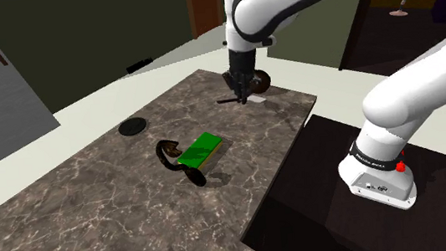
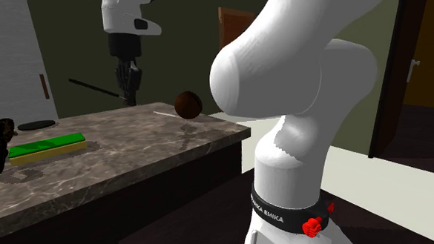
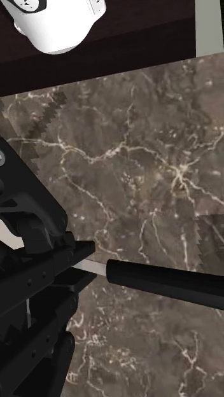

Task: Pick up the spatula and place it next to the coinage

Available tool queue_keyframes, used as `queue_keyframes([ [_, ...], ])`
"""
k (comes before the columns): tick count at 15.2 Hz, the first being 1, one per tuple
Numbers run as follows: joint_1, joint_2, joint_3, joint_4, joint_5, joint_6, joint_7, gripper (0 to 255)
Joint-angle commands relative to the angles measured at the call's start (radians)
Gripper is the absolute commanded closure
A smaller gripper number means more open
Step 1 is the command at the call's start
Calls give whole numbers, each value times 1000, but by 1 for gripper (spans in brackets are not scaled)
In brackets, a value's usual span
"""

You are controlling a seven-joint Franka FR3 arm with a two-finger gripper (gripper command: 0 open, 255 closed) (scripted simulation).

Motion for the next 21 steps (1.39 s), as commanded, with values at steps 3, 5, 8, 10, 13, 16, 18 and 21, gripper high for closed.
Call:
queue_keyframes([
  [3,-62,185,86,145,-85,45,90,255],
  [5,-89,283,126,225,-150,55,147,255],
  [8,-111,440,176,354,-274,55,249,255],
  [10,-103,551,193,448,-368,43,321,255],
  [13,-48,712,184,602,-500,2,414,255],
  [16,-5,791,164,676,-558,-14,451,255],
  [18,-1,802,159,661,-567,9,455,255],
  [21,5,820,151,640,-583,43,464,255],
])
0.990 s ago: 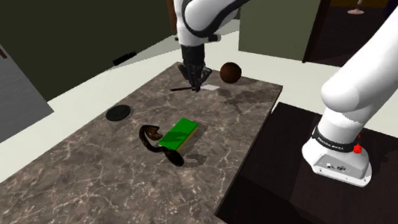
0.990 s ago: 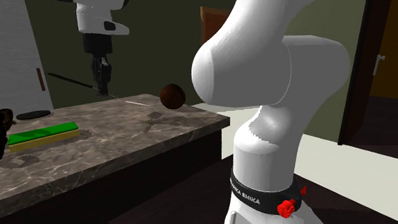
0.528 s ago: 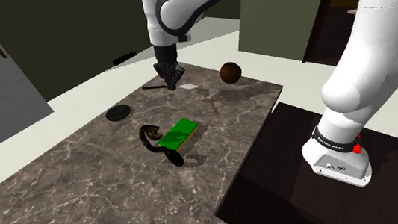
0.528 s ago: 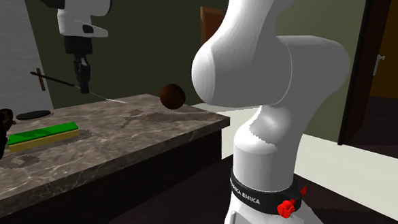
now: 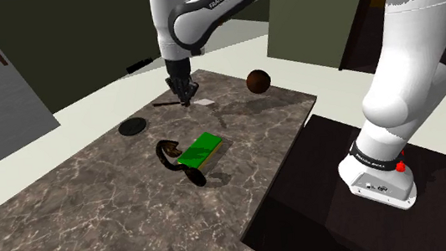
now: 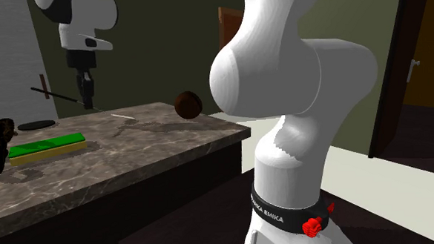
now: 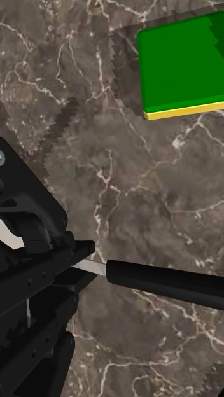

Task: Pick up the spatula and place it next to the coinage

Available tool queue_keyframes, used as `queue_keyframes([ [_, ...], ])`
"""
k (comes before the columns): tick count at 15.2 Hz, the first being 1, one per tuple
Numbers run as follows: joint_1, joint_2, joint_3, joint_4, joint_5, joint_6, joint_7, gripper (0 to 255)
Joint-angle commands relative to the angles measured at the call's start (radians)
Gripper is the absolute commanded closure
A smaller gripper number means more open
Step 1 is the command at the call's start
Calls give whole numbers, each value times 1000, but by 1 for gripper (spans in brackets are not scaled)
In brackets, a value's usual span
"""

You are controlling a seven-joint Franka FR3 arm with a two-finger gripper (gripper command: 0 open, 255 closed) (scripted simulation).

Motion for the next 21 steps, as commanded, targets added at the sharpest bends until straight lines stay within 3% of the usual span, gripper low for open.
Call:
queue_keyframes([
  [1,5,16,-7,-11,-14,24,6,255],
  [8,23,64,-30,-51,-56,100,29,255],
  [15,23,64,-30,-51,-56,100,29,255],
  [16,23,64,-30,-51,-56,100,29,0],
  [21,23,64,-30,-51,-56,100,29,0],
])
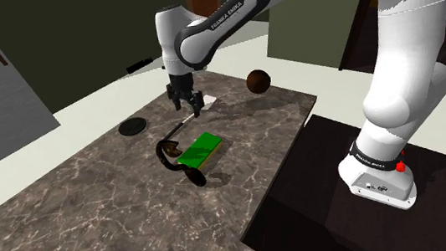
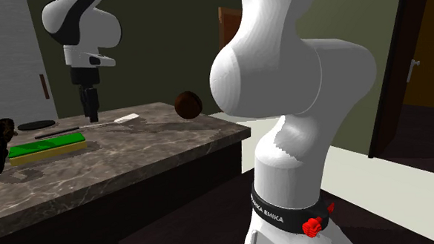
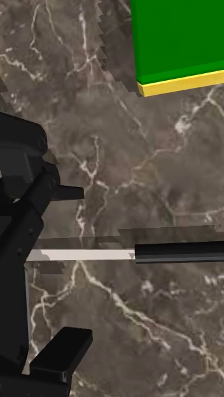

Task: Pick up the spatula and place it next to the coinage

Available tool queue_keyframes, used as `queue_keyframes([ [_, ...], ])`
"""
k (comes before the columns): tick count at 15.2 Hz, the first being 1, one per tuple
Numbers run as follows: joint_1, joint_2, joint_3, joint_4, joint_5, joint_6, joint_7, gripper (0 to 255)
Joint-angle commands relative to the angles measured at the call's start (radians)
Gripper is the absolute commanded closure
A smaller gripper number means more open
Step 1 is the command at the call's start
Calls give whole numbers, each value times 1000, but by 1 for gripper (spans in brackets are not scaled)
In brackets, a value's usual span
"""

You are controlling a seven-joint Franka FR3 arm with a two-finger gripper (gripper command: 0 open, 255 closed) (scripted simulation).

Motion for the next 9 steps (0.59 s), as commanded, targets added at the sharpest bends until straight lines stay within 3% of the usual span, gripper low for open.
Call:
queue_keyframes([
  [1,-9,-19,9,12,16,-26,-10,0],
  [4,-29,-66,30,52,58,-103,-37,0],
  [9,-29,-66,30,52,58,-103,-37,0],
])
